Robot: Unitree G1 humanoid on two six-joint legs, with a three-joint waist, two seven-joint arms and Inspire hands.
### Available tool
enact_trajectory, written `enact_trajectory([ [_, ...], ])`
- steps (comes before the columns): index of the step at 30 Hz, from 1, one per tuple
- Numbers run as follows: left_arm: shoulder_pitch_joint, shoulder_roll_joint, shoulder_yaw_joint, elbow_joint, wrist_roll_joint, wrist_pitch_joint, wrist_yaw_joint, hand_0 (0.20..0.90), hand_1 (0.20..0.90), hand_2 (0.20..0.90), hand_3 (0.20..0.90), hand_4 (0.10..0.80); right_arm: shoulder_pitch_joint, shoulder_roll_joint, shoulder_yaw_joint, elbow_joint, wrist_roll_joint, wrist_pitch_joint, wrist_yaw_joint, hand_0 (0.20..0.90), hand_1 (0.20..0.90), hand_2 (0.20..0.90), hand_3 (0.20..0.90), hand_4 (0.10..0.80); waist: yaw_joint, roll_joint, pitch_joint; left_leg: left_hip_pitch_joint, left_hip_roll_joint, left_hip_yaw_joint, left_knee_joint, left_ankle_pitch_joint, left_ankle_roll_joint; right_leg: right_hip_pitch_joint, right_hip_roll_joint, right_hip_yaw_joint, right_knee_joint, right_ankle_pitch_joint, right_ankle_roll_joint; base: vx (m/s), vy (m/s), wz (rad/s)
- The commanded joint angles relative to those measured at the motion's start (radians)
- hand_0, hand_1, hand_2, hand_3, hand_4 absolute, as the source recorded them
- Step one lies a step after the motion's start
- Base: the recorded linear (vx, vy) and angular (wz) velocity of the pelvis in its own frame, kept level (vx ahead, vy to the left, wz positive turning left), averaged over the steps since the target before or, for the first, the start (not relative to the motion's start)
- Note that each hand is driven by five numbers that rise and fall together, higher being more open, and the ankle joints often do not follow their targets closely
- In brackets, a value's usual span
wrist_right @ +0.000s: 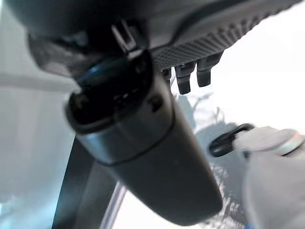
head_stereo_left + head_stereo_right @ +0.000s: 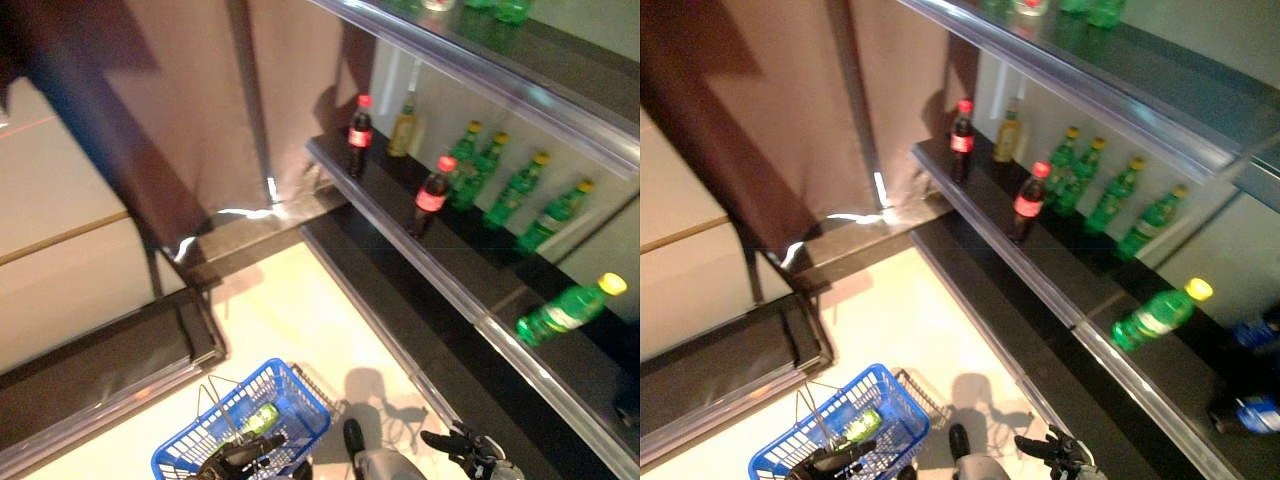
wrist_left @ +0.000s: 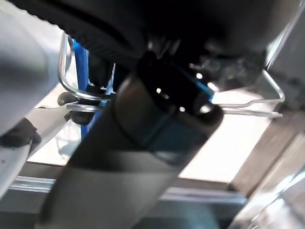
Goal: Pick up the drink and place into the basket.
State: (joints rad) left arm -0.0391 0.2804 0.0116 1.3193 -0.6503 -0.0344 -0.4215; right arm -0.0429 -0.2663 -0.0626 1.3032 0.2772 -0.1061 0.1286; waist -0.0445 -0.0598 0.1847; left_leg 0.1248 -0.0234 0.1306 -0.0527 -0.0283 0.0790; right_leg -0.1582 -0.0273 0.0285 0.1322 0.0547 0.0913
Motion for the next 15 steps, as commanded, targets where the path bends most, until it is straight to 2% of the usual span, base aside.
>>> enact_trajectory([
  [1, -0.073, 0.032, 0.018, -0.064, -0.022, -0.082, -0.077, 0.3, 0.3, 0.3, 0.2, 0.1, 0.034, -0.056, -0.013, 0.021, -0.007, -0.026, 0.0, 0.9, 0.9, 0.9, 0.9, 0.8, 0.004, 0.01, -0.03, -0.046, -0.027, -0.108, 0.031, -0.028, -0.031, 0.058, -0.092, -0.003, -0.007, 0.047, 0.049, -0.183, -0.058, -1.02],
  [2, -0.074, 0.031, 0.017, -0.063, -0.024, -0.082, -0.075, 0.3, 0.3, 0.3, 0.2, 0.1, 0.036, -0.053, -0.016, 0.023, -0.017, -0.025, -0.004, 0.9, 0.9, 0.9, 0.9, 0.8, 0.011, 0.011, -0.034, -0.049, -0.024, -0.095, 0.033, -0.028, -0.03, 0.067, -0.107, -0.016, -0.001, 0.049, 0.048, -0.202, -0.089, -0.88],
  [5, -0.075, 0.033, 0.032, -0.065, -0.043, -0.085, -0.063, 0.3, 0.3, 0.3, 0.2, 0.1, 0.031, -0.048, -0.02, 0.028, -0.055, -0.028, -0.007, 0.9, 0.9, 0.9, 0.9, 0.8, 0.043, 0.009, -0.048, -0.059, -0.008, -0.043, 0.047, -0.038, -0.033, 0.094, -0.184, -0.104, -0.002, 0.083, 0.057, -0.221, -0.156, -1.04],
  [8, -0.067, 0.047, 0.047, -0.079, -0.028, -0.074, -0.064, 0.3, 0.3, 0.3, 0.2, 0.1, 0.018, -0.04, -0.02, 0.022, -0.042, -0.018, -0.01, 0.9, 0.9, 0.9, 0.9, 0.8, 0.077, 0.003, -0.057, -0.043, 0.011, 0.006, 0.033, -0.042, -0.049, 0.129, -0.249, -0.197, -0.053, 0.12, 0.076, -0.162, -0.267, -1.22],
  [11, -0.068, 0.065, 0.054, -0.082, -0.023, -0.06, -0.068, 0.3, 0.3, 0.3, 0.2, 0.1, 0.002, -0.037, -0.016, 0.016, -0.031, 0.007, -0.019, 0.9, 0.9, 0.9, 0.9, 0.8, 0.081, 0.0, -0.065, -0.02, 0.027, 0.032, 0.012, -0.041, -0.066, 0.123, -0.276, -0.24, -0.087, 0.147, 0.092, -0.098, -0.262, -1.08],
  [13, -0.067, 0.07, 0.053, -0.089, -0.032, -0.054, -0.062, 0.3, 0.3, 0.3, 0.2, 0.1, -0.006, -0.037, -0.011, 0.01, -0.033, 0.024, -0.023, 0.9, 0.9, 0.9, 0.9, 0.8, 0.081, 0.0, -0.068, -0.01, 0.038, 0.045, 0.005, -0.042, -0.073, 0.122, -0.272, -0.247, -0.102, 0.142, 0.093, -0.1, -0.256, -1.18],
  [15, -0.074, 0.066, 0.046, -0.1, -0.026, -0.054, -0.057, 0.3, 0.3, 0.3, 0.2, 0.1, -0.022, -0.039, -0.006, 0.015, -0.024, 0.041, -0.023, 0.9, 0.9, 0.9, 0.9, 0.8, 0.069, 0.0, -0.07, -0.009, 0.063, 0.035, -0.001, -0.036, -0.085, 0.129, -0.231, -0.205, -0.135, 0.105, 0.089, -0.104, -0.293, -0.66],
])
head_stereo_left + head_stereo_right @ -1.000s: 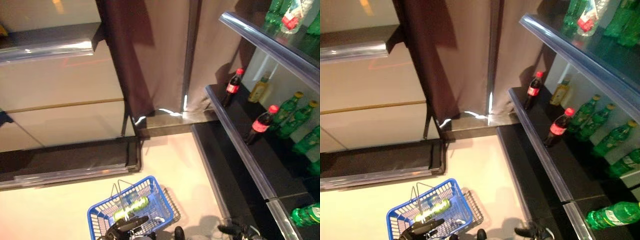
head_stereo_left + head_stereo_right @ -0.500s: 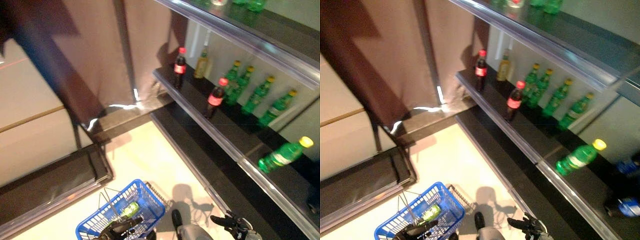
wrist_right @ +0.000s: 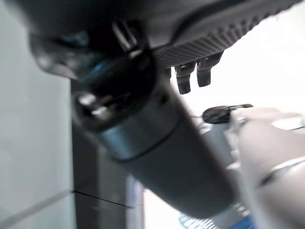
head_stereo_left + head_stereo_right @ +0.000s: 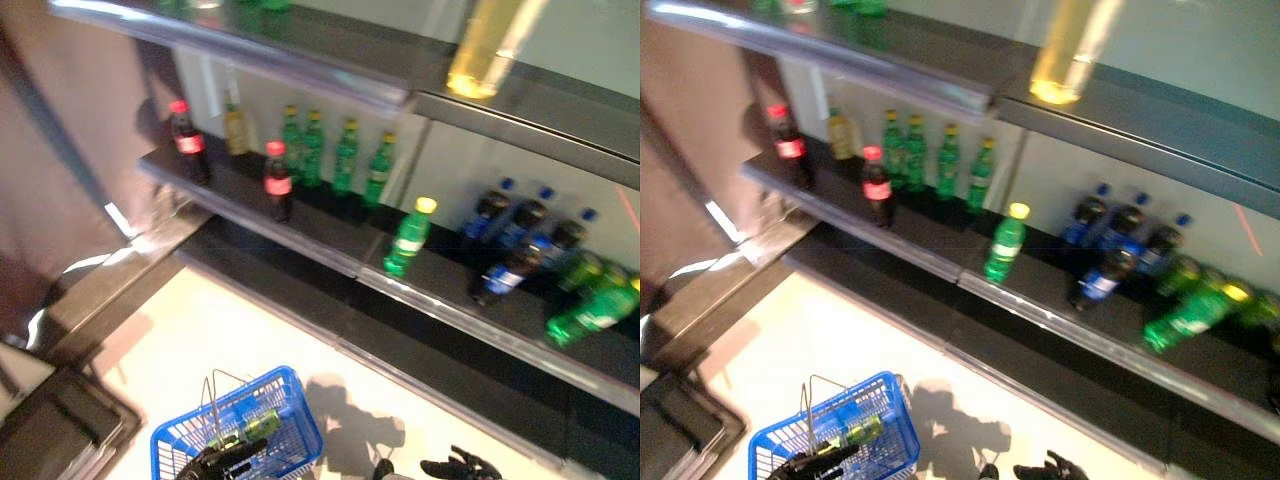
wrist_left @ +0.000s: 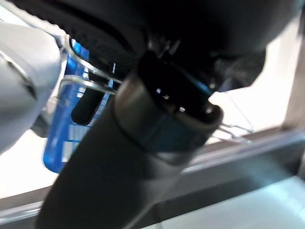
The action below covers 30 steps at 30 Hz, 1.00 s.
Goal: Pick up the drink and place into the basket.
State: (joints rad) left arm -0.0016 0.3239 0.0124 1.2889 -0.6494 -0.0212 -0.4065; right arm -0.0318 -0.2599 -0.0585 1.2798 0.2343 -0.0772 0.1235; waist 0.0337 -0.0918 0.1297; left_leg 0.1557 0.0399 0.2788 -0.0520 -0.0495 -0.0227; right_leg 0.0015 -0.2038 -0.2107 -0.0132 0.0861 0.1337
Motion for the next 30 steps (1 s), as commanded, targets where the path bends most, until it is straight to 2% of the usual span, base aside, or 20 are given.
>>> enact_trajectory([
  [1, -0.111, 0.02, 0.044, -0.069, -0.026, -0.071, -0.073, 0.3, 0.3, 0.3, 0.2, 0.1, -0.035, -0.047, -0.01, 0.041, 0.013, 0.015, -0.015, 0.9, 0.9, 0.9, 0.9, 0.8, -0.011, 0.033, -0.016, -0.04, 0.004, -0.118, -0.003, -0.012, 0.014, -0.025, -0.042, 0.044, 0.004, 0.062, 0.045, -0.067, -0.213, -0.23],
  [3, -0.095, 0.001, 0.048, -0.084, -0.042, -0.08, -0.052, 0.3, 0.3, 0.3, 0.2, 0.1, -0.032, -0.051, 0.002, 0.038, -0.016, 0.019, -0.007, 0.9, 0.9, 0.9, 0.9, 0.8, -0.004, 0.032, -0.016, -0.047, -0.004, -0.186, 0.015, -0.017, 0.012, -0.009, -0.004, 0.089, -0.009, 0.035, 0.036, -0.057, -0.199, -0.33],
  [5, -0.076, -0.005, 0.058, -0.088, -0.048, -0.078, -0.044, 0.3, 0.3, 0.3, 0.2, 0.1, -0.03, -0.056, 0.011, 0.033, -0.035, 0.029, -0.009, 0.9, 0.9, 0.9, 0.9, 0.8, 0.006, 0.032, -0.017, -0.046, -0.011, -0.223, 0.033, -0.025, 0.012, 0.002, 0.008, 0.111, -0.01, 0.02, 0.027, -0.008, -0.154, -0.74],
  [9, -0.05, -0.01, 0.049, -0.058, 0.009, -0.086, -0.042, 0.3, 0.3, 0.3, 0.2, 0.1, -0.018, -0.062, -0.018, 0.036, -0.001, 0.01, -0.004, 0.9, 0.9, 0.9, 0.9, 0.8, -0.003, 0.039, -0.033, -0.012, 0.007, -0.177, -0.011, -0.006, -0.004, 0.043, 0.012, 0.074, -0.038, 0.015, 0.02, 0.023, -0.092, -0.42],
  [12, -0.07, -0.001, 0.054, -0.043, -0.006, -0.084, -0.046, 0.3, 0.3, 0.3, 0.2, 0.1, -0.001, -0.059, -0.019, 0.049, -0.006, -0.01, 0.008, 0.9, 0.9, 0.9, 0.9, 0.8, -0.025, 0.048, -0.045, -0.001, 0.017, -0.157, -0.026, -0.001, -0.01, 0.054, 0.02, 0.083, -0.03, -0.006, 0.01, 0.051, -0.089, -0.05],
  [16, -0.087, -0.002, 0.044, -0.06, -0.036, -0.088, -0.025, 0.3, 0.3, 0.3, 0.2, 0.1, 0.007, -0.045, -0.002, 0.06, -0.016, -0.032, 0.028, 0.9, 0.9, 0.9, 0.9, 0.8, -0.041, 0.063, -0.046, 0.002, 0.031, -0.155, -0.021, 0.002, -0.011, 0.048, 0.035, 0.092, 0.016, -0.043, -0.006, 0.029, -0.185, -0.15],
  [19, -0.083, -0.003, 0.044, -0.073, -0.021, -0.082, -0.02, 0.3, 0.3, 0.3, 0.2, 0.1, 0.003, -0.036, 0.016, 0.048, 0.004, -0.024, 0.022, 0.9, 0.9, 0.9, 0.9, 0.8, -0.044, 0.071, -0.041, -0.01, 0.048, -0.157, 0.022, 0.007, -0.022, 0.047, 0.047, 0.085, 0.038, -0.062, -0.027, 0.006, -0.223, 0.01],
  [21, -0.072, -0.016, 0.033, -0.081, -0.025, -0.095, -0.019, 0.3, 0.3, 0.3, 0.2, 0.1, -0.008, -0.039, 0.025, 0.037, 0.008, -0.011, 0.018, 0.9, 0.9, 0.9, 0.9, 0.8, -0.038, 0.072, -0.033, -0.042, 0.048, -0.173, 0.1, 0.003, -0.034, 0.053, 0.055, 0.084, 0.036, -0.063, -0.045, 0.005, -0.167, 0.05],
  [22, -0.067, -0.024, 0.03, -0.088, -0.031, -0.097, -0.024, 0.3, 0.3, 0.3, 0.2, 0.1, -0.011, -0.043, 0.028, 0.031, 0.005, -0.003, 0.013, 0.9, 0.9, 0.9, 0.9, 0.8, -0.034, 0.074, -0.025, -0.076, 0.045, -0.19, 0.163, 0.017, -0.044, 0.058, 0.061, 0.087, 0.035, -0.065, -0.056, 0.014, -0.096, 0.11],
  [23, -0.062, -0.033, 0.025, -0.106, -0.028, -0.088, -0.026, 0.3, 0.3, 0.3, 0.2, 0.1, -0.013, -0.051, 0.028, 0.025, 0.005, 0.006, -0.004, 0.9, 0.9, 0.9, 0.9, 0.8, -0.025, 0.084, -0.014, -0.119, 0.054, -0.199, 0.202, 0.064, -0.063, 0.065, 0.069, 0.085, 0.036, -0.069, -0.067, 0.01, -0.022, 0.14],
  [24, -0.062, -0.035, 0.024, -0.109, -0.026, -0.087, -0.026, 0.3, 0.3, 0.3, 0.2, 0.1, -0.013, -0.053, 0.028, 0.024, 0.006, 0.008, -0.007, 0.9, 0.9, 0.9, 0.9, 0.8, -0.026, 0.086, -0.013, -0.124, 0.057, -0.2, 0.205, 0.069, -0.066, 0.065, 0.07, 0.082, 0.036, -0.07, -0.069, 0.033, 0.064, 0.29],
  [26, -0.064, -0.048, 0.002, -0.123, -0.012, -0.077, -0.042, 0.3, 0.3, 0.3, 0.2, 0.1, -0.018, -0.07, 0.023, 0.033, 0.038, 0.018, -0.039, 0.9, 0.9, 0.9, 0.9, 0.8, -0.023, 0.111, -0.003, -0.15, 0.098, -0.157, 0.106, 0.13, -0.092, 0.076, 0.076, 0.059, 0.043, -0.085, -0.067, 0.099, 0.154, 0.34],
  [27, -0.063, -0.055, -0.008, -0.123, -0.008, -0.08, -0.048, 0.3, 0.3, 0.3, 0.2, 0.1, -0.024, -0.081, 0.015, 0.044, 0.059, 0.013, -0.046, 0.9, 0.9, 0.9, 0.9, 0.8, -0.019, 0.126, 0.006, -0.154, 0.108, -0.131, 0.02, 0.167, -0.101, 0.09, 0.078, 0.051, 0.043, -0.097, -0.065, 0.182, 0.176, 0.56],
  [29, -0.055, -0.056, -0.006, -0.112, -0.02, -0.089, -0.048, 0.3, 0.3, 0.3, 0.2, 0.1, -0.027, -0.097, 0.005, 0.05, 0.049, 0.006, -0.041, 0.9, 0.9, 0.9, 0.9, 0.8, -0.014, 0.142, 0.016, -0.204, 0.127, -0.131, -0.03, 0.221, -0.116, 0.116, 0.098, 0.075, 0.034, -0.12, -0.073, 0.244, 0.195, 0.67],
  [30, -0.055, -0.056, -0.004, -0.108, -0.021, -0.09, -0.049, 0.3, 0.3, 0.3, 0.2, 0.1, -0.027, -0.098, 0.003, 0.051, 0.048, 0.004, -0.04, 0.9, 0.9, 0.9, 0.9, 0.8, -0.014, 0.142, 0.016, -0.208, 0.127, -0.131, -0.03, 0.223, -0.116, 0.119, 0.099, 0.079, 0.034, -0.125, -0.074, 0.227, 0.2, 0.23],
])
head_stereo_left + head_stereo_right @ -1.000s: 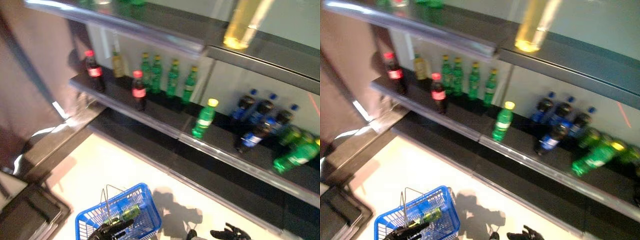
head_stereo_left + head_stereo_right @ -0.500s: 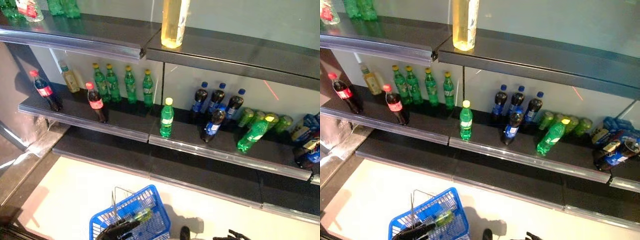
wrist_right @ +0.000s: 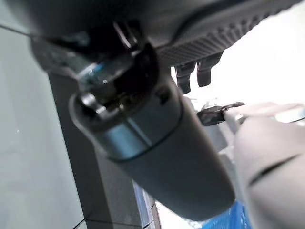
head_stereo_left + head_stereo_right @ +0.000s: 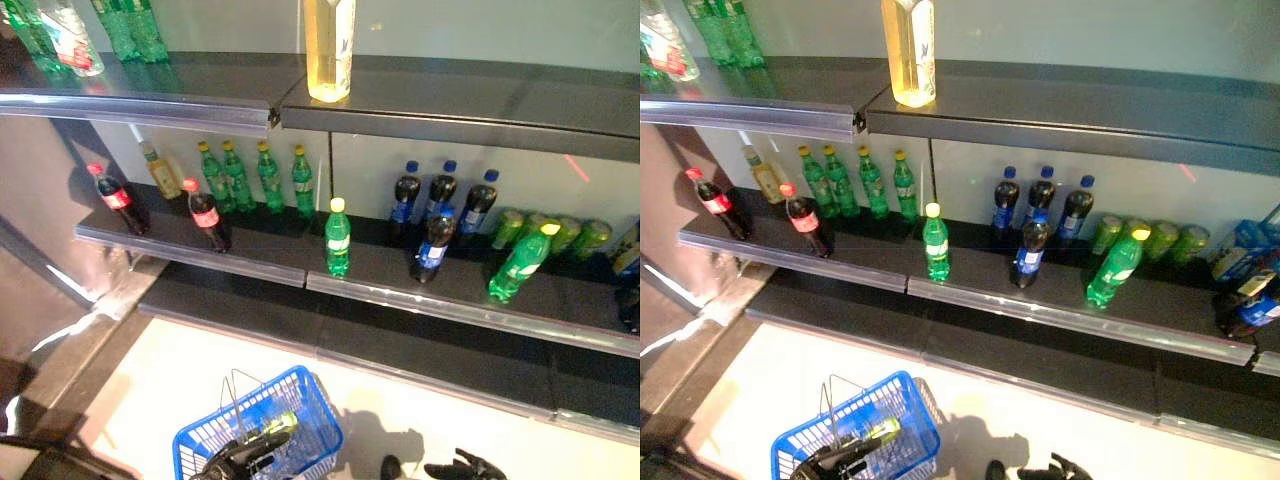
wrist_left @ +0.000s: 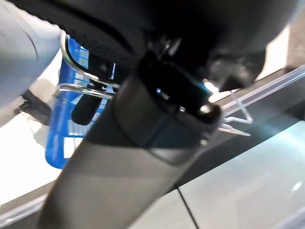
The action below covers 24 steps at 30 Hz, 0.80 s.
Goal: Pick up the drink and place into the basket.
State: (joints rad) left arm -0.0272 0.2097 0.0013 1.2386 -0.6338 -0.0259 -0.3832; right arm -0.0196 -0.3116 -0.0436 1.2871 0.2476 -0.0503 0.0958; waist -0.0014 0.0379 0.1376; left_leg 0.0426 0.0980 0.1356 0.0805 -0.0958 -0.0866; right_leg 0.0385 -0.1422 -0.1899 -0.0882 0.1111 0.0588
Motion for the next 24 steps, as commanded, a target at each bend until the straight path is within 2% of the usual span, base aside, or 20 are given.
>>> enact_trajectory([
  [1, -0.029, 0.059, 0.012, -0.048, -0.042, -0.09, -0.077, 0.3, 0.3, 0.3, 0.2, 0.1, -0.039, -0.053, -0.015, 0.046, 0.029, -0.025, -0.009, 0.9, 0.9, 0.9, 0.9, 0.8, 0.022, 0.011, 0.008, -0.105, 0.069, 0.005, -0.16, 0.27, -0.05, 0.088, 0.04, 0.07, 0.107, -0.158, -0.002, 0.251, 0.24, -0.15],
  [4, -0.027, 0.057, 0.034, -0.026, -0.054, -0.099, -0.091, 0.3, 0.3, 0.3, 0.2, 0.1, -0.038, -0.065, -0.021, 0.051, 0.001, -0.03, -0.001, 0.9, 0.9, 0.9, 0.9, 0.8, 0.028, 0.003, 0.003, -0.108, 0.056, -0.022, -0.154, 0.254, -0.043, 0.108, 0.029, 0.09, 0.097, -0.169, 0.0, 0.275, 0.274, -0.32],
  [6, -0.036, 0.056, 0.051, -0.003, -0.057, -0.093, -0.101, 0.3, 0.3, 0.3, 0.2, 0.1, -0.022, -0.065, -0.035, 0.06, -0.021, -0.044, -0.009, 0.9, 0.9, 0.9, 0.9, 0.8, 0.03, -0.007, -0.015, -0.085, 0.04, -0.025, -0.16, 0.227, -0.037, 0.134, -0.003, 0.074, 0.097, -0.18, 0.023, 0.442, 0.435, -0.31],
  [8, -0.044, 0.065, 0.057, 0.01, -0.037, -0.088, -0.111, 0.3, 0.3, 0.3, 0.2, 0.1, 0.001, -0.056, -0.05, 0.055, -0.036, -0.041, -0.011, 0.9, 0.9, 0.9, 0.9, 0.8, 0.038, -0.03, -0.025, -0.078, 0.006, -0.044, -0.143, 0.2, -0.015, 0.157, -0.029, 0.08, 0.103, -0.18, 0.05, 0.3, 0.234, 0.12],
  [10, -0.048, 0.071, 0.055, 0.008, -0.034, -0.082, -0.113, 0.3, 0.3, 0.3, 0.2, 0.1, 0.008, -0.053, -0.049, 0.052, -0.042, -0.042, -0.006, 0.9, 0.9, 0.9, 0.9, 0.8, 0.038, -0.039, -0.026, -0.074, -0.001, -0.04, -0.136, 0.195, -0.006, 0.152, -0.042, 0.078, 0.12, -0.176, 0.061, 0.178, 0.195, -0.01],
  [11, -0.067, 0.08, 0.048, 0.01, -0.022, -0.076, -0.126, 0.3, 0.3, 0.3, 0.2, 0.1, 0.016, -0.037, -0.043, 0.045, -0.028, -0.051, -0.003, 0.9, 0.9, 0.9, 0.9, 0.8, 0.033, -0.06, -0.02, -0.058, -0.022, -0.04, -0.126, 0.181, 0.026, 0.084, -0.086, 0.082, 0.238, -0.108, 0.091, 0.212, 0.291, -0.17],
  [13, -0.077, 0.083, 0.036, 0.016, -0.023, -0.083, -0.125, 0.3, 0.3, 0.3, 0.2, 0.1, 0.018, -0.027, -0.049, 0.042, -0.024, -0.05, -0.013, 0.9, 0.9, 0.9, 0.9, 0.8, 0.03, -0.061, -0.016, -0.047, -0.04, -0.037, -0.126, 0.171, 0.056, 0.037, -0.106, 0.089, 0.329, -0.075, 0.089, 0.195, 0.292, -0.17],
  [16, -0.078, 0.092, 0.033, 0.015, -0.027, -0.084, -0.119, 0.3, 0.3, 0.3, 0.2, 0.1, 0.023, -0.022, -0.054, 0.038, -0.038, -0.044, -0.007, 0.9, 0.9, 0.9, 0.9, 0.8, 0.03, -0.059, -0.015, -0.034, -0.053, -0.03, -0.125, 0.157, 0.072, -0.01, -0.128, 0.085, 0.411, -0.033, 0.088, 0.137, 0.179, -0.01],
  [17, -0.077, 0.098, 0.038, 0.006, -0.039, -0.079, -0.111, 0.3, 0.3, 0.3, 0.2, 0.1, 0.024, -0.019, -0.053, 0.035, -0.054, -0.042, 0.003, 0.9, 0.9, 0.9, 0.9, 0.8, 0.032, -0.057, -0.015, -0.018, -0.058, -0.019, -0.134, 0.149, 0.08, -0.045, -0.149, 0.082, 0.451, 0.004, 0.088, 0.12, 0.135, -0.19],
  [18, -0.078, 0.1, 0.039, 0.004, -0.042, -0.077, -0.11, 0.3, 0.3, 0.3, 0.2, 0.1, 0.024, -0.018, -0.052, 0.036, -0.056, -0.042, 0.006, 0.9, 0.9, 0.9, 0.9, 0.8, 0.032, -0.057, -0.015, -0.014, -0.06, -0.016, -0.137, 0.147, 0.081, -0.053, -0.15, 0.083, 0.453, 0.011, 0.088, 0.224, 0.137, -0.23],
  [19, -0.083, 0.108, 0.031, -0.005, -0.044, -0.069, -0.11, 0.3, 0.3, 0.3, 0.2, 0.1, 0.017, -0.011, -0.047, 0.048, -0.041, -0.046, 0.005, 0.9, 0.9, 0.9, 0.9, 0.8, 0.025, -0.057, -0.015, 0.0, -0.066, -0.018, -0.152, 0.144, 0.084, -0.073, -0.114, 0.096, 0.381, 0.001, 0.08, 0.168, 0.052, -0.17],
  [20, -0.083, 0.108, 0.029, -0.006, -0.043, -0.069, -0.109, 0.3, 0.3, 0.3, 0.2, 0.1, 0.016, -0.01, -0.046, 0.049, -0.038, -0.046, 0.004, 0.9, 0.9, 0.9, 0.9, 0.8, 0.024, -0.057, -0.015, 0.001, -0.066, -0.021, -0.153, 0.143, 0.083, -0.071, -0.108, 0.096, 0.368, -0.001, 0.079, 0.213, 0.001, -0.03],
  [22, -0.102, 0.108, 0.018, -0.006, -0.035, -0.068, -0.086, 0.3, 0.3, 0.3, 0.2, 0.1, 0.0, -0.002, -0.045, 0.052, -0.019, -0.039, 0.003, 0.9, 0.9, 0.9, 0.9, 0.8, 0.012, -0.074, -0.009, 0.003, -0.087, -0.046, -0.159, 0.127, 0.086, -0.092, -0.072, 0.129, 0.204, 0.017, 0.087, 0.175, -0.077, 0.32],
  [24, -0.102, 0.112, 0.027, 0.01, -0.03, -0.082, -0.085, 0.3, 0.3, 0.3, 0.2, 0.1, -0.007, 0.001, -0.038, 0.055, -0.01, -0.042, 0.008, 0.9, 0.9, 0.9, 0.9, 0.8, 0.003, -0.086, -0.003, 0.01, -0.107, -0.072, -0.165, 0.111, 0.092, -0.119, -0.042, 0.156, 0.136, 0.049, 0.094, 0.16, -0.059, 0.49],
])
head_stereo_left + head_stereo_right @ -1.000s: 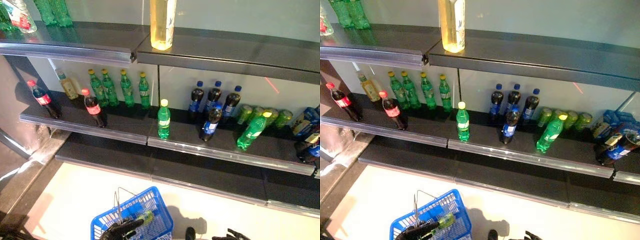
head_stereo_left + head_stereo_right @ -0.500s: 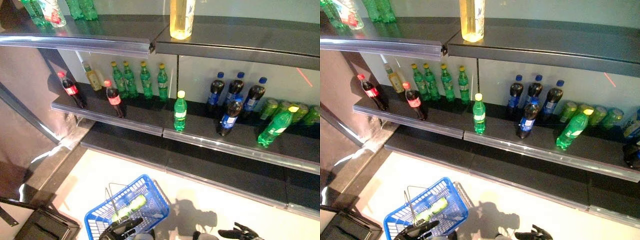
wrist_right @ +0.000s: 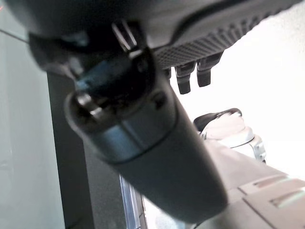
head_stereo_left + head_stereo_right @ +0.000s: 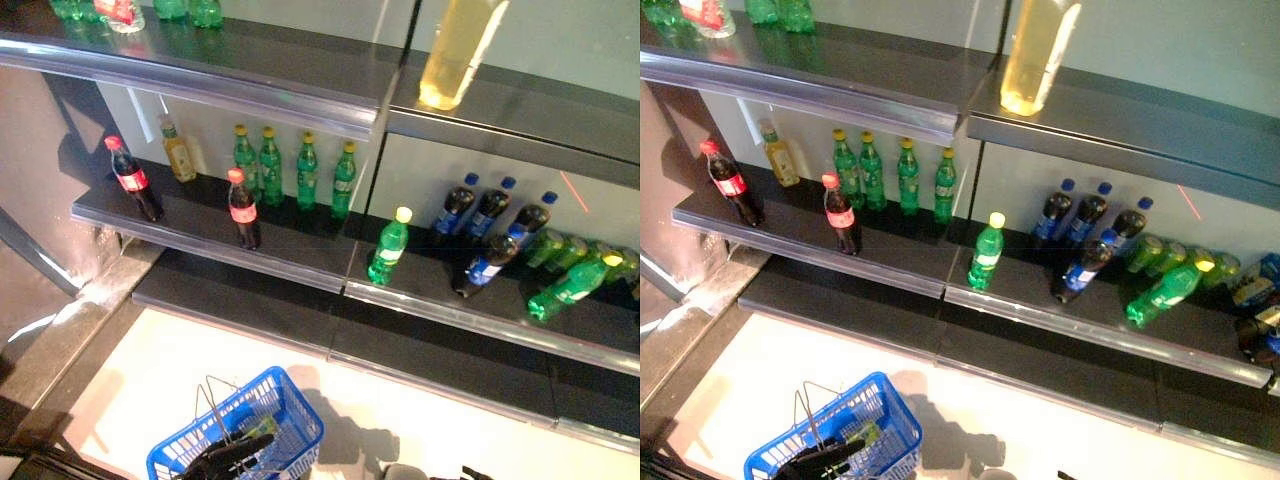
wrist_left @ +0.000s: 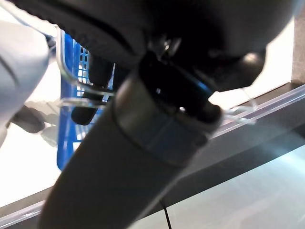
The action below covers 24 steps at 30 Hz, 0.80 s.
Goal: Pick up the drink and place into the basket.
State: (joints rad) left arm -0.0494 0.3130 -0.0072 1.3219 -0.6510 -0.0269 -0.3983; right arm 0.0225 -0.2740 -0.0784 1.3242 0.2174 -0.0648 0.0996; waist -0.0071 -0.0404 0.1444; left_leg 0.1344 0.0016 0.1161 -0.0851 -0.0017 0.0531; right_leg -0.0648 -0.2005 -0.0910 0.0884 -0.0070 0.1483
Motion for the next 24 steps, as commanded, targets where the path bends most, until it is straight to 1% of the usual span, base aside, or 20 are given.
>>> enact_trajectory([
  [1, -0.079, 0.009, 0.038, -0.069, -0.011, -0.083, -0.07, 0.3, 0.3, 0.3, 0.2, 0.1, -0.05, -0.035, 0.0, 0.018, 0.025, -0.028, 0.004, 0.9, 0.9, 0.9, 0.9, 0.8, 0.007, -0.009, -0.01, -0.079, -0.015, -0.058, -0.001, 0.013, -0.045, -0.024, 0.025, 0.063, -0.05, 0.174, 0.006, 0.073, -0.025, 0.21],
  [2, -0.079, 0.009, 0.038, -0.069, -0.011, -0.083, -0.07, 0.3, 0.3, 0.3, 0.2, 0.1, -0.05, -0.035, 0.0, 0.018, 0.025, -0.028, 0.004, 0.9, 0.9, 0.9, 0.9, 0.8, 0.007, -0.009, -0.01, -0.079, -0.015, -0.058, -0.001, 0.013, -0.045, -0.024, 0.025, 0.063, -0.05, 0.174, 0.006, 0.162, -0.044, 0.39],
  [3, -0.072, 0.012, 0.046, -0.059, 0.002, -0.086, -0.082, 0.3, 0.3, 0.3, 0.2, 0.1, -0.054, -0.034, 0.003, 0.024, 0.027, -0.029, 0.007, 0.9, 0.9, 0.9, 0.9, 0.8, -0.002, -0.012, -0.009, -0.062, -0.026, -0.068, -0.002, -0.003, -0.039, -0.059, 0.057, 0.06, -0.064, 0.188, 0.009, 0.184, -0.046, 0.41],
  [5, -0.063, 0.015, 0.04, -0.062, -0.008, -0.089, -0.091, 0.3, 0.3, 0.3, 0.2, 0.1, -0.061, -0.034, 0.008, 0.028, 0.019, -0.022, 0.011, 0.9, 0.9, 0.9, 0.9, 0.8, -0.007, -0.013, -0.009, -0.042, -0.032, -0.056, -0.002, -0.018, -0.031, -0.083, 0.082, 0.034, -0.044, 0.187, 0.008, 0.155, -0.036, 0.34],
  [6, -0.063, 0.015, 0.04, -0.062, -0.008, -0.089, -0.091, 0.3, 0.3, 0.3, 0.2, 0.1, -0.061, -0.034, 0.008, 0.028, 0.019, -0.022, 0.011, 0.9, 0.9, 0.9, 0.9, 0.8, -0.007, -0.013, -0.009, -0.042, -0.032, -0.056, -0.002, -0.018, -0.031, -0.083, 0.082, 0.034, -0.044, 0.187, 0.008, 0.079, -0.033, 0.21],
  [7, -0.058, 0.017, 0.04, -0.073, -0.023, -0.09, -0.078, 0.3, 0.3, 0.3, 0.2, 0.1, -0.071, -0.04, 0.015, 0.034, 0.014, -0.01, 0.013, 0.9, 0.9, 0.9, 0.9, 0.8, -0.005, -0.008, -0.013, -0.038, -0.038, -0.052, 0.001, -0.022, -0.019, -0.07, 0.118, 0.031, -0.006, 0.14, -0.008, 0.059, -0.042, 0.14],
  [10, -0.059, 0.006, 0.032, -0.079, -0.02, -0.088, -0.064, 0.3, 0.3, 0.3, 0.2, 0.1, -0.072, -0.034, 0.023, 0.041, 0.032, -0.011, 0.001, 0.9, 0.9, 0.9, 0.9, 0.8, -0.003, -0.004, -0.023, -0.041, -0.046, -0.072, 0.027, -0.023, -0.012, -0.031, 0.137, 0.062, 0.001, 0.106, -0.029, 0.109, -0.121, 0.11],
  [12, -0.054, 0.002, 0.029, -0.077, -0.012, -0.091, -0.065, 0.3, 0.3, 0.3, 0.2, 0.1, -0.07, -0.034, 0.022, 0.042, 0.034, -0.015, -0.001, 0.9, 0.9, 0.9, 0.9, 0.8, -0.005, -0.003, -0.028, -0.04, -0.046, -0.078, 0.044, -0.032, -0.013, -0.013, 0.139, 0.065, -0.006, 0.092, -0.04, 0.08, -0.105, 0.31],
  [14, -0.045, -0.004, 0.027, -0.073, -0.009, -0.095, -0.068, 0.3, 0.3, 0.3, 0.2, 0.1, -0.068, -0.039, 0.02, 0.042, 0.034, -0.02, -0.001, 0.9, 0.9, 0.9, 0.9, 0.8, -0.006, -0.001, -0.032, -0.038, -0.048, -0.079, 0.063, -0.039, -0.018, 0.014, 0.139, 0.06, -0.022, 0.084, -0.052, 0.099, -0.089, 0.29],
  [15, -0.026, -0.016, 0.023, -0.076, 0.002, -0.104, -0.074, 0.3, 0.3, 0.3, 0.2, 0.1, -0.066, -0.045, 0.017, 0.043, 0.033, -0.029, 0.0, 0.9, 0.9, 0.9, 0.9, 0.8, -0.007, 0.005, -0.035, -0.041, -0.045, -0.074, 0.11, -0.057, -0.031, 0.049, 0.139, 0.052, -0.048, 0.073, -0.069, 0.127, -0.109, 0.28],
  [17, -0.019, -0.024, 0.019, -0.083, 0.004, -0.103, -0.066, 0.3, 0.3, 0.3, 0.2, 0.1, -0.07, -0.051, 0.017, 0.038, 0.042, -0.025, -0.001, 0.9, 0.9, 0.9, 0.9, 0.8, -0.003, 0.01, -0.031, -0.066, -0.042, -0.07, 0.173, -0.061, -0.052, 0.069, 0.131, 0.039, -0.052, 0.065, -0.082, 0.069, -0.062, 0.39],
  [18, -0.018, -0.027, 0.019, -0.087, 0.005, -0.102, -0.066, 0.3, 0.3, 0.3, 0.2, 0.1, -0.071, -0.053, 0.019, 0.035, 0.043, -0.022, 0.002, 0.9, 0.9, 0.9, 0.9, 0.8, -0.001, 0.011, -0.026, -0.086, -0.043, -0.073, 0.219, -0.058, -0.061, 0.075, 0.127, 0.035, -0.051, 0.061, -0.087, 0.01, -0.03, 0.72],
  [19, -0.015, -0.031, 0.022, -0.095, 0.003, -0.104, -0.069, 0.3, 0.3, 0.3, 0.2, 0.1, -0.074, -0.057, 0.022, 0.025, 0.039, -0.019, 0.005, 0.9, 0.9, 0.9, 0.9, 0.8, 0.004, 0.012, -0.015, -0.124, -0.047, -0.084, 0.306, -0.044, -0.074, 0.083, 0.118, 0.029, -0.046, 0.053, -0.096, 0.003, -0.01, 0.8],
  [20, -0.014, -0.034, 0.023, -0.102, 0.005, -0.103, -0.068, 0.3, 0.3, 0.3, 0.2, 0.1, -0.076, -0.059, 0.026, 0.019, 0.036, -0.018, 0.004, 0.9, 0.9, 0.9, 0.9, 0.8, 0.005, 0.012, -0.007, -0.15, -0.045, -0.085, 0.362, -0.037, -0.082, 0.084, 0.111, 0.024, -0.039, 0.047, -0.102, 0.002, 0.029, 0.49],
  [22, -0.015, -0.035, 0.024, -0.112, 0.01, -0.098, -0.067, 0.3, 0.3, 0.3, 0.2, 0.1, -0.077, -0.061, 0.031, 0.014, 0.045, -0.015, -0.001, 0.9, 0.9, 0.9, 0.9, 0.8, -0.001, 0.019, 0.0, -0.168, -0.01, -0.067, 0.382, -0.017, -0.097, 0.083, 0.107, 0.017, -0.029, 0.038, -0.108, 0.008, 0.077, 0.2],
  [23, -0.018, -0.037, 0.022, -0.117, 0.01, -0.096, -0.066, 0.3, 0.3, 0.3, 0.2, 0.1, -0.078, -0.064, 0.032, 0.015, 0.052, -0.015, -0.004, 0.9, 0.9, 0.9, 0.9, 0.8, -0.005, 0.023, 0.001, -0.166, 0.022, -0.055, 0.354, -0.001, -0.107, 0.083, 0.105, 0.014, -0.023, 0.033, -0.108, 0.052, 0.212, 0.13],
  [24, -0.021, -0.045, 0.017, -0.119, 0.008, -0.103, -0.061, 0.3, 0.3, 0.3, 0.2, 0.1, -0.084, -0.07, 0.032, 0.028, 0.051, -0.018, -0.004, 0.9, 0.9, 0.9, 0.9, 0.8, -0.009, 0.033, 0.001, -0.137, 0.062, -0.058, 0.248, 0.011, -0.117, 0.085, 0.098, 0.016, -0.014, 0.021, -0.1, 0.098, 0.303, 0.22],
])
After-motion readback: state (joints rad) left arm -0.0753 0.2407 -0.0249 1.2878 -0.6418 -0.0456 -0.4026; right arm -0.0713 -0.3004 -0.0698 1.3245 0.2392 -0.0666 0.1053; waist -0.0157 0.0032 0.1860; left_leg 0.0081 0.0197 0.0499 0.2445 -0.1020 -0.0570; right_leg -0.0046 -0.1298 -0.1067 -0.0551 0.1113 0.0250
